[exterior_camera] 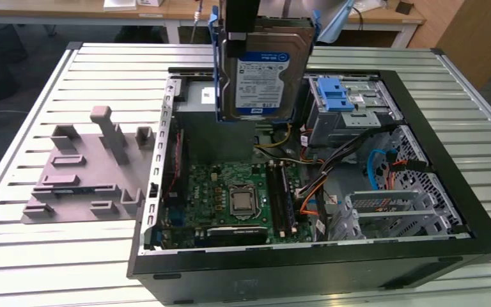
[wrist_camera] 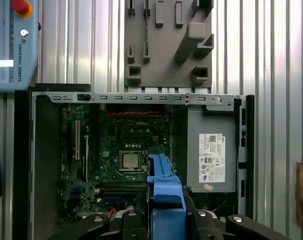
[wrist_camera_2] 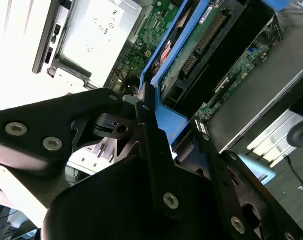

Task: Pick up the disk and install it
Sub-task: 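Pick up the disk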

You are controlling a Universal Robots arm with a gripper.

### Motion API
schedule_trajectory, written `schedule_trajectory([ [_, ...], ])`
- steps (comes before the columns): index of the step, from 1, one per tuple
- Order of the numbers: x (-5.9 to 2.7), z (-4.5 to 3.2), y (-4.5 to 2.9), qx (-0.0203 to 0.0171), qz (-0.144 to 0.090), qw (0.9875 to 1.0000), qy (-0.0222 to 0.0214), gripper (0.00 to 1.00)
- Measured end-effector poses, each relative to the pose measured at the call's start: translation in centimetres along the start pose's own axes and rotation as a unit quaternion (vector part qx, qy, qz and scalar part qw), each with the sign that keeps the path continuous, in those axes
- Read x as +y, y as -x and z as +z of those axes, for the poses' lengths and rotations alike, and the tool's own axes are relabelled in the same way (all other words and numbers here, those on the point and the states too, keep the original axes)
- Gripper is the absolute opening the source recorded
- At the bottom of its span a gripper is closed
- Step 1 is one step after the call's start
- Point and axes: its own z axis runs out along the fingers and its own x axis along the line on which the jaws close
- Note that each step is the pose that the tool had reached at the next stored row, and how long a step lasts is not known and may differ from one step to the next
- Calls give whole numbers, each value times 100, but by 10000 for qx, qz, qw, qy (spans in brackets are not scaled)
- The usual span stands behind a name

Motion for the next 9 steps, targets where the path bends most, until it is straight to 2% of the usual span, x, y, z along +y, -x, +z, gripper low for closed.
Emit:
schedule_trajectory([
  [4,-63,7,-34,-2,0,10000,1,36],
  [9,-74,18,-42,0,9,10000,1,36],
])
